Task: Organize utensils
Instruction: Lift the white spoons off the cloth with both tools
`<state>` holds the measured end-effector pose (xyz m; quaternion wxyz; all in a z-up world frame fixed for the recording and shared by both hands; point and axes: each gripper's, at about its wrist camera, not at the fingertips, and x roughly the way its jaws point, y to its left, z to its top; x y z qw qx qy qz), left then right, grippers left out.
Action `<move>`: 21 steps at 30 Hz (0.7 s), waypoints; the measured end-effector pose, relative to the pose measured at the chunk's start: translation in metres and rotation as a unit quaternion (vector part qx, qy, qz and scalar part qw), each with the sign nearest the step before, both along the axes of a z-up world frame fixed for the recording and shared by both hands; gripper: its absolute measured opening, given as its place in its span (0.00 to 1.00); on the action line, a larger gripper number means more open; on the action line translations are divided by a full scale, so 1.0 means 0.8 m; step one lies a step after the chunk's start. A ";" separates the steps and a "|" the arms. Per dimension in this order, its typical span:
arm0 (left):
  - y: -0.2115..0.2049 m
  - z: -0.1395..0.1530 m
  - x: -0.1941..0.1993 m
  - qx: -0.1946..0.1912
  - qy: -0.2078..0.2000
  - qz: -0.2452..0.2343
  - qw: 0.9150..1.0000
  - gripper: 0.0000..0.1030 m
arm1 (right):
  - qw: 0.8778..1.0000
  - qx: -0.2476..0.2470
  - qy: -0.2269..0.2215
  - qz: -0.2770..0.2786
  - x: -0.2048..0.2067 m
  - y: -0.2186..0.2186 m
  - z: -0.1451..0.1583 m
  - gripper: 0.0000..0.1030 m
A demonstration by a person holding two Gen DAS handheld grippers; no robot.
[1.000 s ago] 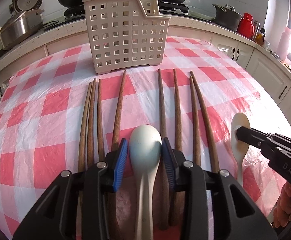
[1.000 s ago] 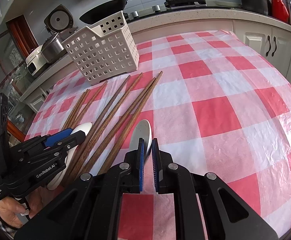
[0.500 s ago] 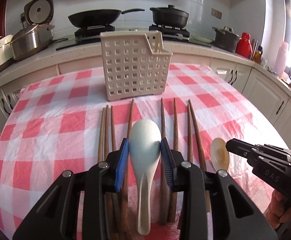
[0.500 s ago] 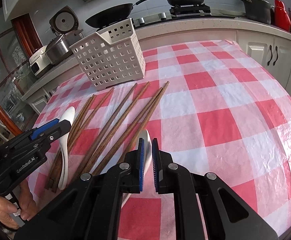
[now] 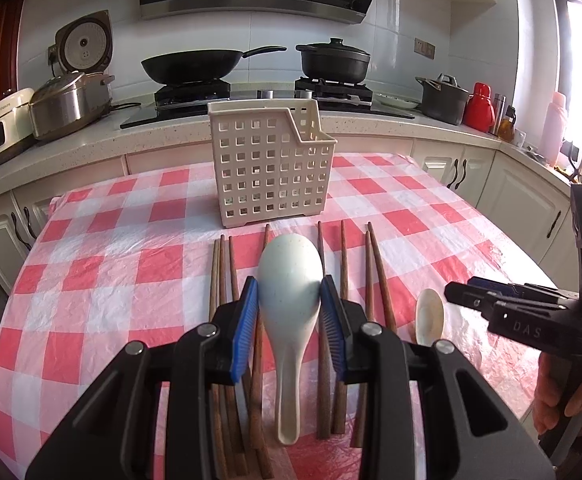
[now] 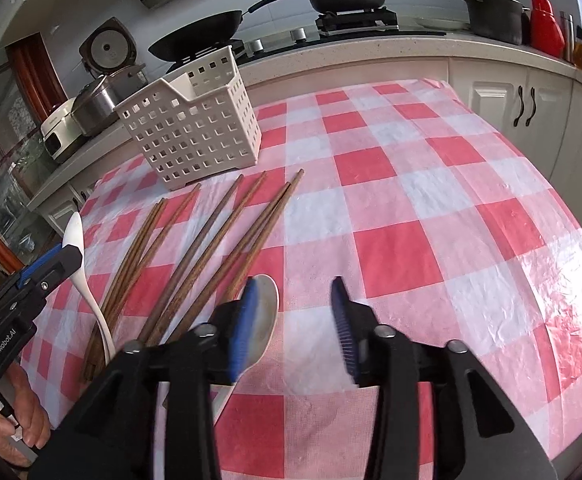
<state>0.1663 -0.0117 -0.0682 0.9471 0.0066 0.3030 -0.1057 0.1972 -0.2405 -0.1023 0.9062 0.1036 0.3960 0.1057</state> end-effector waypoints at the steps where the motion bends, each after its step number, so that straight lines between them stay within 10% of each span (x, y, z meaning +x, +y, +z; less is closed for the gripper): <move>1: 0.000 0.000 0.000 -0.001 0.000 -0.001 1.000 0.30 | 1.000 -0.001 0.000 0.003 0.001 0.003 -0.001 0.56; 9: -0.002 -0.001 0.001 0.004 -0.003 -0.004 1.000 0.30 | 0.999 -0.016 0.040 0.028 0.020 0.021 -0.028 0.52; 13: -0.003 0.000 0.002 0.004 -0.004 -0.006 1.000 0.30 | 0.998 -0.023 0.027 0.051 0.016 0.030 -0.028 0.09; 21: 0.004 0.013 -0.003 -0.003 -0.020 -0.002 1.000 0.30 | 0.998 -0.025 -0.043 0.041 0.001 0.027 0.015 0.08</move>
